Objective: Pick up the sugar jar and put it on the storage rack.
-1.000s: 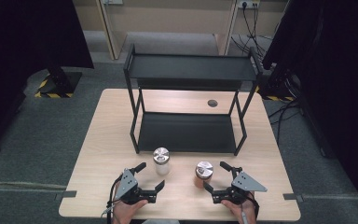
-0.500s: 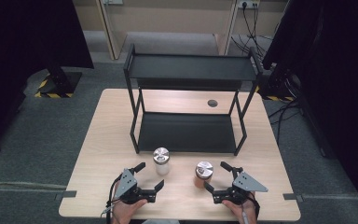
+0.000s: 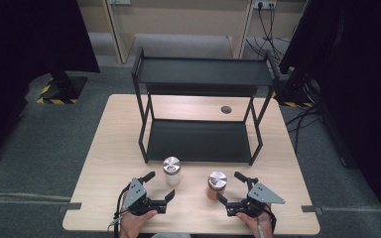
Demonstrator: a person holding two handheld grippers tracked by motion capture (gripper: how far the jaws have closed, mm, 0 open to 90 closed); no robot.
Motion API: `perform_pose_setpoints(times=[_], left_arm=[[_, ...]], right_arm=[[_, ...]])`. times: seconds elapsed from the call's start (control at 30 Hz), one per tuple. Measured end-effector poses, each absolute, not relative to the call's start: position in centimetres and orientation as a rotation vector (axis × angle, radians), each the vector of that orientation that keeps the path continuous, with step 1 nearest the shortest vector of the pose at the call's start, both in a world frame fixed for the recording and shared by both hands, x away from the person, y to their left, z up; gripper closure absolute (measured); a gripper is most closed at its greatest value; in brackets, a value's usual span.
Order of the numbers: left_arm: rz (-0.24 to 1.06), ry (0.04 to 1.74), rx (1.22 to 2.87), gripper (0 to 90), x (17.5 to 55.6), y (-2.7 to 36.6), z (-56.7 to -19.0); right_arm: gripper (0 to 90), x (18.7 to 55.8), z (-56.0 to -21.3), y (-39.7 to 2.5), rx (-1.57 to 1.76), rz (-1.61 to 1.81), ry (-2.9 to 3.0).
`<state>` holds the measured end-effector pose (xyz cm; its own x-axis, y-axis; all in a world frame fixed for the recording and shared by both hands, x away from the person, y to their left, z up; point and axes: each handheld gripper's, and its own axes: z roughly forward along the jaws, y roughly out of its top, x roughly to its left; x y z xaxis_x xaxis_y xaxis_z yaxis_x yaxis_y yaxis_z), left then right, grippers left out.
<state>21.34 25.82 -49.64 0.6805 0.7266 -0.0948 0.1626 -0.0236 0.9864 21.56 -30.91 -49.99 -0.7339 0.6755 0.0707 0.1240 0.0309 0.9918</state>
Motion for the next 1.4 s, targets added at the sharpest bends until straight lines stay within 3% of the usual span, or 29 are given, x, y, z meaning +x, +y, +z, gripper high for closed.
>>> perform_pose_setpoints(times=[0.8, 1.07, 1.4], left_arm=[[0.552, 0.797, 1.622, 1.8, 23.8, 24.1, -48.5], [0.553, 0.816, 1.658, 4.7, 24.5, 23.0, -47.9], [0.548, 0.838, 1.685, 14.7, 25.4, 22.3, -47.4]], right_arm=[[0.4, 21.7, -50.2, -30.8, 0.819, 1.765, 1.886], [0.4, 21.7, -50.2, -30.8, 0.819, 1.768, 1.885], [0.4, 21.7, -50.2, -30.9, 0.817, 1.773, 1.881]])
